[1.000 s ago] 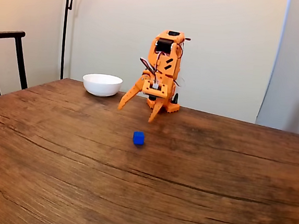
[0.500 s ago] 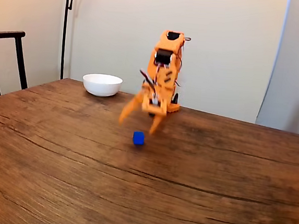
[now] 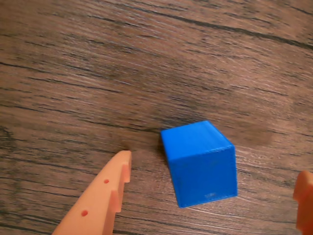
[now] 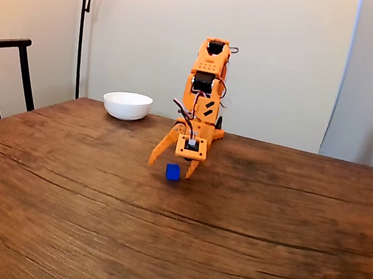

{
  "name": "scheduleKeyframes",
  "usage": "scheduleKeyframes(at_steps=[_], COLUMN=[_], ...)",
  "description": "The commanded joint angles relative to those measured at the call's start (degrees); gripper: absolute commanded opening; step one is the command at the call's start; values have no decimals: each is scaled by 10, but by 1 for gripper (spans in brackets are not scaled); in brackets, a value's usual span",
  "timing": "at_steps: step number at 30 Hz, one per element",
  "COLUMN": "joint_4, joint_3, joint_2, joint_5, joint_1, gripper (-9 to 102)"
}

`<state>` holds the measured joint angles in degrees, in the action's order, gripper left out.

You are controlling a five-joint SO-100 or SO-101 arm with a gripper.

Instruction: Grasp the cube and drop it in the bowl

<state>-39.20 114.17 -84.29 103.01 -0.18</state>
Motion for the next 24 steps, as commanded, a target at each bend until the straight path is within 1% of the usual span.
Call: scheduleKeyframes(at_steps=[1, 6, 12, 15, 18, 24], joint_4=[1, 1, 1, 2, 7, 7], joint_3=[-14, -14, -12, -12, -12, -13], joint_2=[-4, -4, -4, -4, -4, -4], joint_5=[-1, 6, 7, 7, 4, 6], joint_1=[13, 25, 26, 26, 26, 25], gripper=[44, 44, 29, 24, 22, 22])
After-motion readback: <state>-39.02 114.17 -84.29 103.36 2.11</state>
